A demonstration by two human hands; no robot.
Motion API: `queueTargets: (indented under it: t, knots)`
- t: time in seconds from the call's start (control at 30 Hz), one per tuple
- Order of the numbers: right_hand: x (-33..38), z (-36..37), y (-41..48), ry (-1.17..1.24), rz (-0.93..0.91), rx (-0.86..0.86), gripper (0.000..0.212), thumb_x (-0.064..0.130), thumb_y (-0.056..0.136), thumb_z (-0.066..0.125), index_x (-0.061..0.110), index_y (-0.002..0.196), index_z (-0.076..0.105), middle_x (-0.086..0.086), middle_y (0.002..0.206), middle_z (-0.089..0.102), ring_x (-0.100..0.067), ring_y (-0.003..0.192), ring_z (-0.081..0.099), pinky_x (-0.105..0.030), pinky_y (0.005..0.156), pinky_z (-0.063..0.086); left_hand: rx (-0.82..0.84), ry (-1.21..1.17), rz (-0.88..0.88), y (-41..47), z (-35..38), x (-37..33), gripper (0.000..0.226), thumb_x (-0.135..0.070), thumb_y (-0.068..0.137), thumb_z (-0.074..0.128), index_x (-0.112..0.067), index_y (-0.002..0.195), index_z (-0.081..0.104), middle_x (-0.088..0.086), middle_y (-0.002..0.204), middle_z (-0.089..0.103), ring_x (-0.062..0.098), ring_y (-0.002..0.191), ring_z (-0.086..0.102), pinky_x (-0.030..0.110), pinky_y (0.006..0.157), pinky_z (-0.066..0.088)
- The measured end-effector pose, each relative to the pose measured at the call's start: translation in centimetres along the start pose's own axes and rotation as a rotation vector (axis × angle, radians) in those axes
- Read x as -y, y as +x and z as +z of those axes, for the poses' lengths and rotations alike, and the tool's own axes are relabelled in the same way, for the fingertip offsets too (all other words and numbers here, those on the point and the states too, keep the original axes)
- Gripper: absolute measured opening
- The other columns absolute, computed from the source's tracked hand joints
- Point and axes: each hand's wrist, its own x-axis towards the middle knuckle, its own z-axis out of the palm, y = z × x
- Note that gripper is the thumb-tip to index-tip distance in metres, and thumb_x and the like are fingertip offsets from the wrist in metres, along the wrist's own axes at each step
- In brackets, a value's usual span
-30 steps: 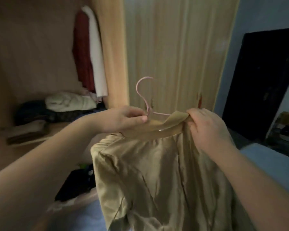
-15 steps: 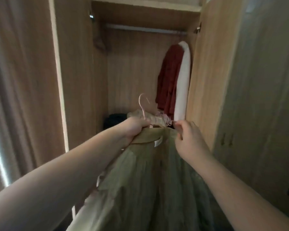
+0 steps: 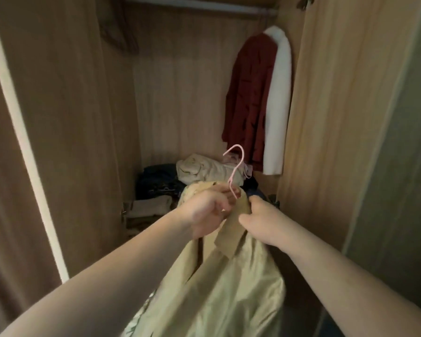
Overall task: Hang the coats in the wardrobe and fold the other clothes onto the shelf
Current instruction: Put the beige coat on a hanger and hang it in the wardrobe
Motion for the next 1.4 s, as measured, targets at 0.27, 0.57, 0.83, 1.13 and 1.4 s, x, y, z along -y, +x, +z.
queueTargets:
  t: [0.27, 0.57, 0.83, 1.13, 1.4]
  knots:
    - [-6.4, 1.2, 13.0, -0.365, -0.312, -0.351, 0.014, 0.042, 0.101, 0.038, 0.028, 0.097, 0.036, 0.010, 0.074, 0.050, -0.018, 0.063, 0.055, -0.034, 0.051, 0.040, -0.028, 0.076, 0.161, 11.9, -3.8, -0.2, 0.074, 0.003, 0.058, 0.052, -0.014, 0.129, 0.064, 0.008, 0.126, 0.056, 0.032, 0.122, 0.047, 0.037, 0.101, 0.035]
    - [-10.5, -6.4, 30.4, -0.537, -0.498, -0.565, 0.016, 0.039, 0.101, 0.038, 0.025, 0.100, 0.045, 0.005, 0.083, 0.061, -0.027, 0.072, 0.066, -0.031, 0.049, 0.028, -0.171, 0.524, 0.264, 22.9, -7.9, -7.8, 0.027, 0.000, 0.092, 0.060, -0.008, 0.118, 0.067, 0.007, 0.111, 0.073, 0.022, 0.097, 0.071, 0.037, 0.079, 0.057]
    - [-11.1, -12.1, 42.4, -0.469, -0.562, -0.519, 0.019, 0.047, 0.096, 0.046, 0.032, 0.107, 0.051, 0.007, 0.091, 0.066, -0.024, 0.082, 0.064, -0.035, 0.063, 0.048, -0.163, 1.374, 0.250, 33.8, -14.8, -10.9, 0.045, -0.065, 0.086, 0.051, -0.042, 0.125, 0.051, -0.020, 0.120, 0.061, -0.007, 0.109, 0.057, 0.029, 0.097, 0.049]
    - [-5.0, -15.5, 54.6, -0.668, -0.705, -0.775, 0.026, 0.047, 0.096, 0.041, 0.024, 0.090, 0.052, 0.006, 0.076, 0.061, -0.027, 0.067, 0.062, -0.035, 0.052, 0.043, -0.506, 1.379, 0.774, 46.8, -17.5, -15.5, 0.024, -0.035, 0.098, 0.056, -0.015, 0.090, 0.044, 0.000, 0.078, 0.057, 0.026, 0.078, 0.058, 0.037, 0.063, 0.036]
    - [5.3, -27.8, 63.5, -0.979, -0.601, -1.194, 0.028, 0.048, 0.100, 0.035, 0.022, 0.091, 0.042, -0.001, 0.063, 0.056, -0.031, 0.059, 0.063, -0.031, 0.047, 0.031, -0.799, 1.572, 1.230, 58.0, -18.8, -32.9, 0.031, -0.045, 0.100, 0.043, -0.018, 0.113, 0.050, 0.009, 0.110, 0.063, 0.034, 0.099, 0.060, 0.038, 0.068, 0.038]
